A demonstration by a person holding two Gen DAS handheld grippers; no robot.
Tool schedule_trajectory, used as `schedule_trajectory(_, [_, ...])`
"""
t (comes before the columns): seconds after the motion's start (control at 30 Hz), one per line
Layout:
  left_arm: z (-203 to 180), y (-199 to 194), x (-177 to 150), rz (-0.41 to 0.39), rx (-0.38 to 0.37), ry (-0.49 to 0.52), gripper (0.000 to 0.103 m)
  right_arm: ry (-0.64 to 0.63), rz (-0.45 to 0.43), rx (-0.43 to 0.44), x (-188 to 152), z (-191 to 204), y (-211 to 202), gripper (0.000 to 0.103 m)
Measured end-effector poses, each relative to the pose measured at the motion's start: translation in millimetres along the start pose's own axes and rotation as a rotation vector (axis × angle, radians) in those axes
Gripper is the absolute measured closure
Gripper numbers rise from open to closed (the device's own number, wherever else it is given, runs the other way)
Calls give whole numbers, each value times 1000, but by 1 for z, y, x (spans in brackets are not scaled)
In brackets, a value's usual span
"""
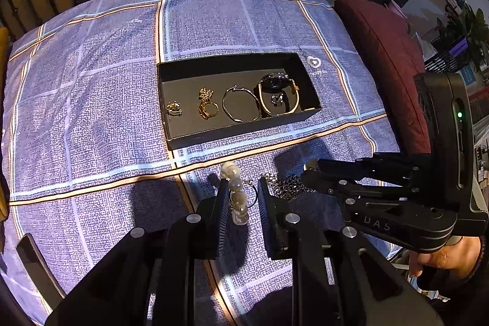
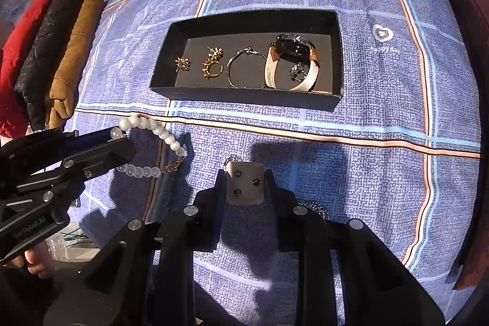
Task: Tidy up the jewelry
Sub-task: 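Carry bracelet and earring card into the black box and open both tools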
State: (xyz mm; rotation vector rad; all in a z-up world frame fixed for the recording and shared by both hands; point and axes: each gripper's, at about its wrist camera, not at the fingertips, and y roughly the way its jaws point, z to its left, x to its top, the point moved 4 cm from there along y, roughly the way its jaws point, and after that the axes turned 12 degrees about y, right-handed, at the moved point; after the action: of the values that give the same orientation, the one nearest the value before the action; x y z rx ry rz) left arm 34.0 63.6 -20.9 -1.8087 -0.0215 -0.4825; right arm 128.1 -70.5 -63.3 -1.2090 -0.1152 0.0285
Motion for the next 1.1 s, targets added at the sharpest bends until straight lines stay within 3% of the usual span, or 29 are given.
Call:
schedule_trajectory(0.3, [11,-6,21,-28,10,-29,85,-33,-30,26,23,12,-10,78])
schedule_trajectory(0.57, [22,-9,74,-99,39,-22,85,-50,-109,19,82,22,-24,78])
schedule_trajectory(0.77, [32,11,95,-65,67,-17,84,-77,-85,-26,112,28,-6,78])
schedule_trajectory(0.8, [34,14,94,-55,59,-29,81,-72,-68,-28,113,28,-1,76])
schedule_trajectory(0.9, [35,14,90,-49,87,-25,62,-60,-49,-61,111,22,7,57])
schedule_trajectory(1.0, [34,6,79,-52,90,-21,54,-56,-54,-68,100,15,3,57])
schedule_trajectory(1.1, [33,0,58,-42,80,-39,37,-17,-56,-57,76,0,-5,57])
